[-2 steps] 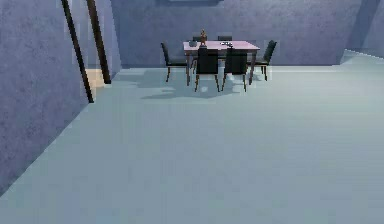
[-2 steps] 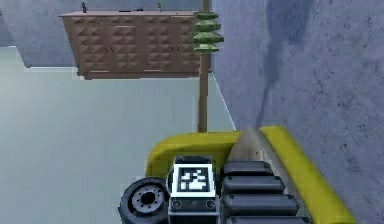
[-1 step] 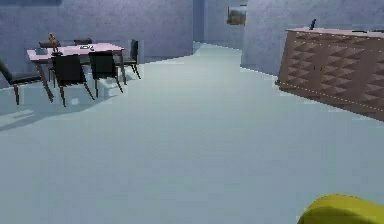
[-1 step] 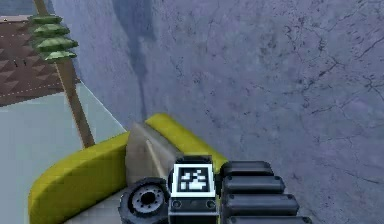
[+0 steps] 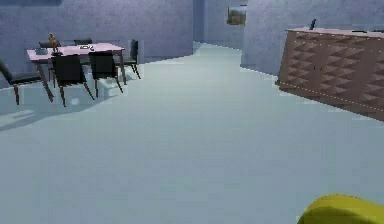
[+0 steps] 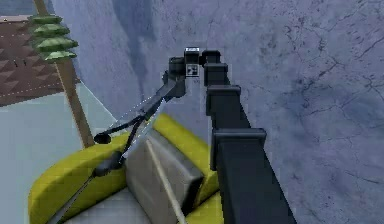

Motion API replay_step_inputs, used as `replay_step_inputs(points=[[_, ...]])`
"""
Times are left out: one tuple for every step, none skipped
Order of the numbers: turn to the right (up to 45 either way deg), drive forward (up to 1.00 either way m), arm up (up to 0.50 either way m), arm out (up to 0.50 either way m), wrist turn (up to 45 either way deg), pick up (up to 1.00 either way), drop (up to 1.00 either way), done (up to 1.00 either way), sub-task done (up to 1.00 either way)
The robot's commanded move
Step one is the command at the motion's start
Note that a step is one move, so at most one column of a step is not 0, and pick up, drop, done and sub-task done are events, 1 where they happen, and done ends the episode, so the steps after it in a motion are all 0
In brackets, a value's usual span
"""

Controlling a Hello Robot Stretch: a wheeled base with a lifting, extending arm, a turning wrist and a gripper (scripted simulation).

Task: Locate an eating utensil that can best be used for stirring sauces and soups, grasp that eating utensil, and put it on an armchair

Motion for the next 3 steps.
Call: replay_step_inputs(points=[[0.0,0.0,0.0,0.0,39.0,0.0,0.0,0.0,0.0],[0.0,0.0,-0.46,0.0,0.0,0.0,0.0,0.0,0.0],[0.0,0.0,-0.5,0.0,0.0,0.0,0.0,0.0,0.0]])
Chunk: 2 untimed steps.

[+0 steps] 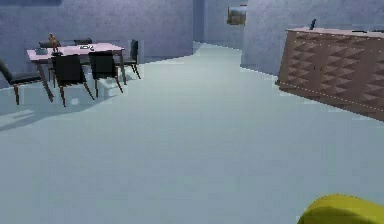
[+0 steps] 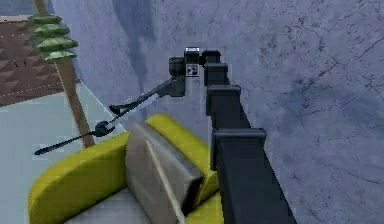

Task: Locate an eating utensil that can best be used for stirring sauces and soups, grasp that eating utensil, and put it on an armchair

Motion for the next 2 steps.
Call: replay_step_inputs(points=[[0.0,0.0,0.0,0.0,0.0,0.0,1.0,0.0,0.0],[0.0,0.0,0.0,-0.1,0.0,0.0,0.0,0.0,0.0]])
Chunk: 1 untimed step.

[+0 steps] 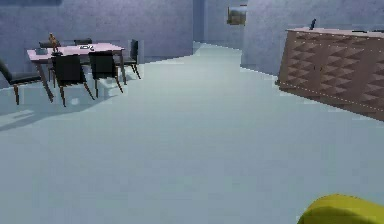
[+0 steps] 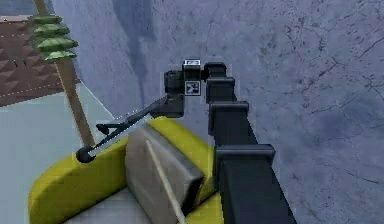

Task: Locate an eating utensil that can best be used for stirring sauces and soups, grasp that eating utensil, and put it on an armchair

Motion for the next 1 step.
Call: replay_step_inputs(points=[[0.0,0.0,0.0,0.0,0.0,0.0,0.0,1.0,0.0]])
